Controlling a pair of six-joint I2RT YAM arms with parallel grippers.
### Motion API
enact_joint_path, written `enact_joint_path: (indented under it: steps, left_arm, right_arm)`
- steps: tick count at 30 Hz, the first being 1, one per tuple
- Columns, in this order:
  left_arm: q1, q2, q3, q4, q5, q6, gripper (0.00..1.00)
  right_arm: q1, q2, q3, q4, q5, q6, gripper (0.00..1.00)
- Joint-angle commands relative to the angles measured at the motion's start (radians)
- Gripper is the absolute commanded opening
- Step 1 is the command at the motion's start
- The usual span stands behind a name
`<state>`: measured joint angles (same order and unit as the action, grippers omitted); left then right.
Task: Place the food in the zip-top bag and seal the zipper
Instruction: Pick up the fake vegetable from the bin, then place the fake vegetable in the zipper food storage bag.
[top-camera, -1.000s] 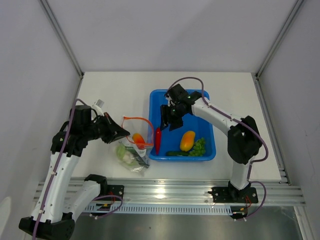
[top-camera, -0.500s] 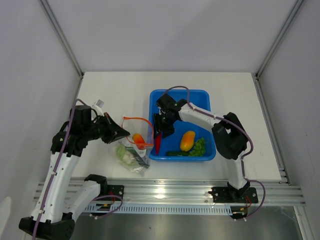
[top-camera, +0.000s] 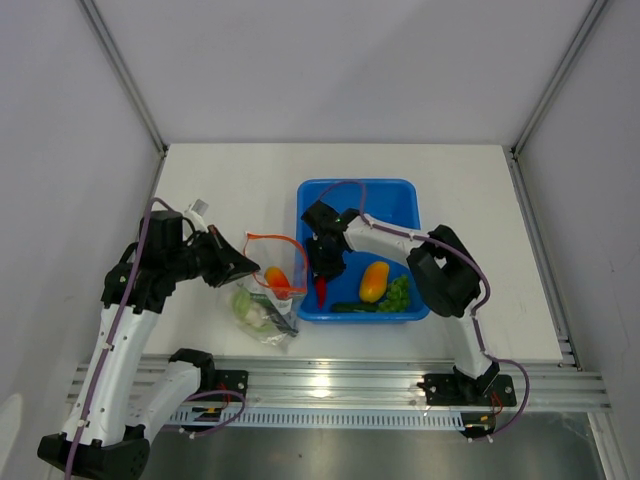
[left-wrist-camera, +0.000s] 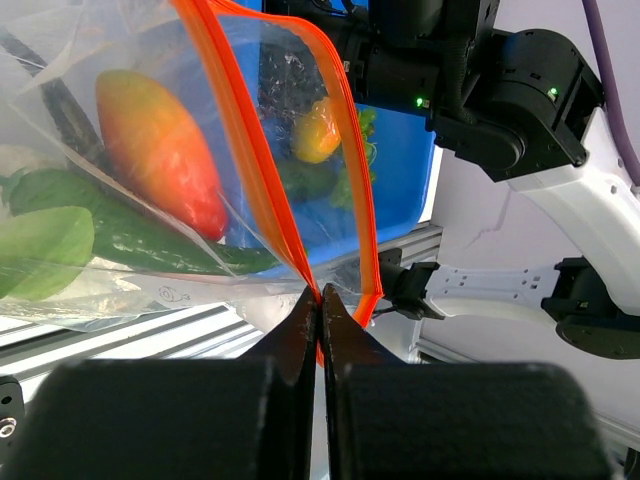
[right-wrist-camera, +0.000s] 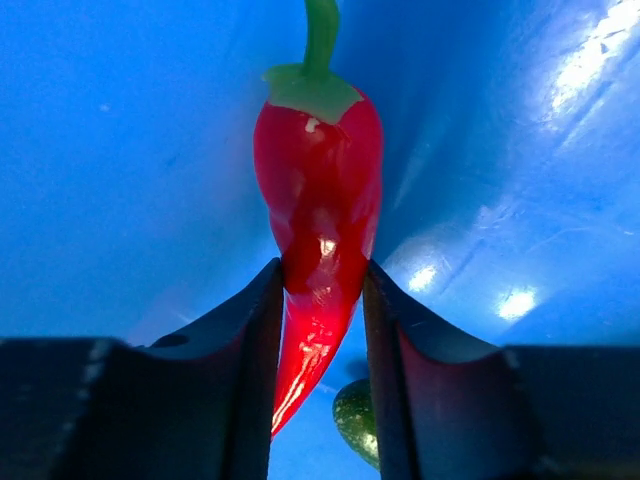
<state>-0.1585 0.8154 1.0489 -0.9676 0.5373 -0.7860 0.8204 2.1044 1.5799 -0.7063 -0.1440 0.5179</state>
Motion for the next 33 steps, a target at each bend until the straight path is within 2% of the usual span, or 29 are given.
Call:
enact_joint_path:
  steps: [1,10,16,23,27,31,33]
  left_arm:
    - [-0.001,-0.009,0.003,0.029,0.027,-0.004,0.01]
    - [-0.001,0.021,0.023,0.052,0.038,-0.001,0.01]
    - [-0.001,0.064,0.076,0.053,0.038,0.013,0.01]
    - [-0.001,0.071,0.069,0.066,0.052,0.018,0.01]
    - [-0.001,0.061,0.042,0.076,0.056,0.007,0.01]
    - [-0.001,0.053,0.036,0.075,0.058,0.004,0.01]
    - [-0.001,0.051,0.037,0.073,0.056,0.004,0.01]
  right_arm:
    - [0.006,0.014,0.025,-0.010,0.079,-0.028,0.33]
    - [-0.049,-0.118,0.002,-0.038,0.141,-0.079,0.00]
    - [-0.118,-0.239,0.064,-0.088,0.106,-0.131,0.00]
    - [-0.170,-0.303,0.258,-0.160,0.000,-0.122,0.00]
    - [-0.170,-0.293,0.393,-0.159,-0.133,-0.099,0.00]
    - [-0.165,-0.252,0.456,-0.087,-0.459,0.005,0.00]
    - [-0.156,-0.238,0.457,-0.047,-0.532,0.030,0.00]
